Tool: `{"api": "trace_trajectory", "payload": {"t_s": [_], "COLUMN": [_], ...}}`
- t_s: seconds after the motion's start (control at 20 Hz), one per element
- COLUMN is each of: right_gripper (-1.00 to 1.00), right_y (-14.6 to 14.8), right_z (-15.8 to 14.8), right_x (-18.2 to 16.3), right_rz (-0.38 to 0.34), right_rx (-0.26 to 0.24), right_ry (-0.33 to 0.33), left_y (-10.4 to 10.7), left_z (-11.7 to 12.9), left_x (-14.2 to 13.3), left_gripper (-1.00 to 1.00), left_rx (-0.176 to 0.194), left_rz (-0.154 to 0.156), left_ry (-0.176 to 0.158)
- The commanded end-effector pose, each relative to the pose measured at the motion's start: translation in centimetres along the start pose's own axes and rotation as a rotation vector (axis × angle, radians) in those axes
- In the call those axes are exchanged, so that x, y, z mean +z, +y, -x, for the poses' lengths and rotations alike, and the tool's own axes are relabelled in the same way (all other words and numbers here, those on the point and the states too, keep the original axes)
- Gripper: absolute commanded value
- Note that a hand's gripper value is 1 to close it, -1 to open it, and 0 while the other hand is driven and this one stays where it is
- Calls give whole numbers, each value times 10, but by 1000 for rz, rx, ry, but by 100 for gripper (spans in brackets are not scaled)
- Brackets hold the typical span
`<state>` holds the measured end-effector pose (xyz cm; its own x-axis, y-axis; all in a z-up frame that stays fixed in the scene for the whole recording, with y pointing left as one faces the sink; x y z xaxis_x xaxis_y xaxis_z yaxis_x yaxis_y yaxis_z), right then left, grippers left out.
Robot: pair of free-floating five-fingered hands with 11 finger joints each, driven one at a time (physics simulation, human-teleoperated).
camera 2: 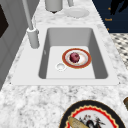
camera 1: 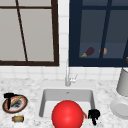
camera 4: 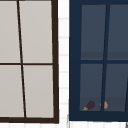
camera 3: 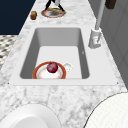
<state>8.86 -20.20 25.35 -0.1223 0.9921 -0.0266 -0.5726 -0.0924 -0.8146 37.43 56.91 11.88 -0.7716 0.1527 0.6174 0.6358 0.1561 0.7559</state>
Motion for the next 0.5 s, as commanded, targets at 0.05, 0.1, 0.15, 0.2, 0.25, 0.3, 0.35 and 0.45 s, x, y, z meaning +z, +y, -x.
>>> {"api": "trace_trajectory", "payload": {"t_s": [0.05, 0.1, 0.15, 0.2, 0.25, 0.3, 0.35, 0.45], "right_gripper": [0, 0, 0, 0, 0, 0, 0, 0], "right_y": [0, 0, 0, 0, 0, 0, 0, 0], "right_z": [0, 0, 0, 0, 0, 0, 0, 0], "right_x": [0, 0, 0, 0, 0, 0, 0, 0], "right_rz": [0, 0, 0, 0, 0, 0, 0, 0], "right_rx": [0, 0, 0, 0, 0, 0, 0, 0], "right_ry": [0, 0, 0, 0, 0, 0, 0, 0], "left_y": [-14, -16, -16, -12, -8, -9, -9, -13], "left_z": [21, 22, 22, 21, 26, 28, 31, 30], "left_x": [-6, -7, -8, -7, -4, -3, -3, -7], "left_gripper": [-100, -100, -100, -100, -100, -100, -100, -100], "left_rx": [3, 14, 13, 11, 23, 24, 29, 30], "left_rz": [-58, -58, -57, -59, -59, -65, -66, -57], "left_ry": [67, 80, 92, 106, 112, 113, 112, 113]}}
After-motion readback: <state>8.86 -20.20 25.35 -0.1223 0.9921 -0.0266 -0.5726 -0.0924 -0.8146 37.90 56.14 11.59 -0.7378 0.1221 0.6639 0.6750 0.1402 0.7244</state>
